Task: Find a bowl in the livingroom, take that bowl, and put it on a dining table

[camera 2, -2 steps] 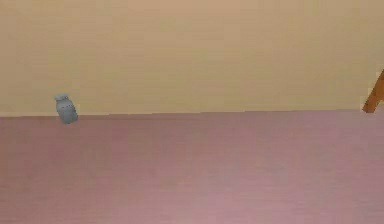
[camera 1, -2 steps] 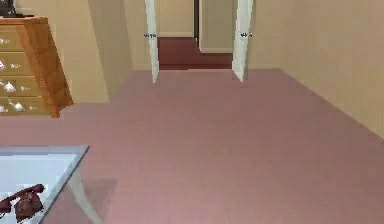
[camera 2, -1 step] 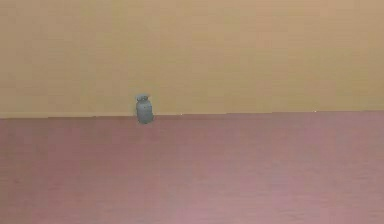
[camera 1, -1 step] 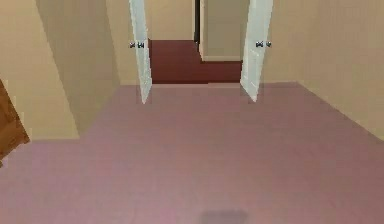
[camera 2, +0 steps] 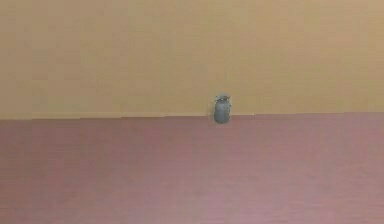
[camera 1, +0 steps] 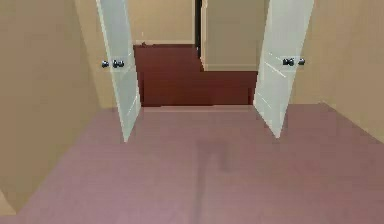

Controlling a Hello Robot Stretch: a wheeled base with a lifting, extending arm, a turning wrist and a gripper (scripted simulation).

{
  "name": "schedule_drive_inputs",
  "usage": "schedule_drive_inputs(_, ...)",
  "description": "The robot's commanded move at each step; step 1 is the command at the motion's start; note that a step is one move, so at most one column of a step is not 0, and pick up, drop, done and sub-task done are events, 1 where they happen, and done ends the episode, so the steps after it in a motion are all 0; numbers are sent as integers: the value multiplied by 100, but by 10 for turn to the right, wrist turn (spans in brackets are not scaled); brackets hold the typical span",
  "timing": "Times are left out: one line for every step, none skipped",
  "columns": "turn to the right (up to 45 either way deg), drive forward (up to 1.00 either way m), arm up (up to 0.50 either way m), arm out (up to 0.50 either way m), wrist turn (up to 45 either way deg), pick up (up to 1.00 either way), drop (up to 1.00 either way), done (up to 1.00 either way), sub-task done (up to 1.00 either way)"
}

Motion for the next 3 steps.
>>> schedule_drive_inputs(0, 100, 0, 0, 0, 0, 0, 0, 0)
schedule_drive_inputs(0, 80, 0, 0, 0, 0, 0, 0, 0)
schedule_drive_inputs(180, 0, 0, 0, 0, 0, 0, 0, 0)
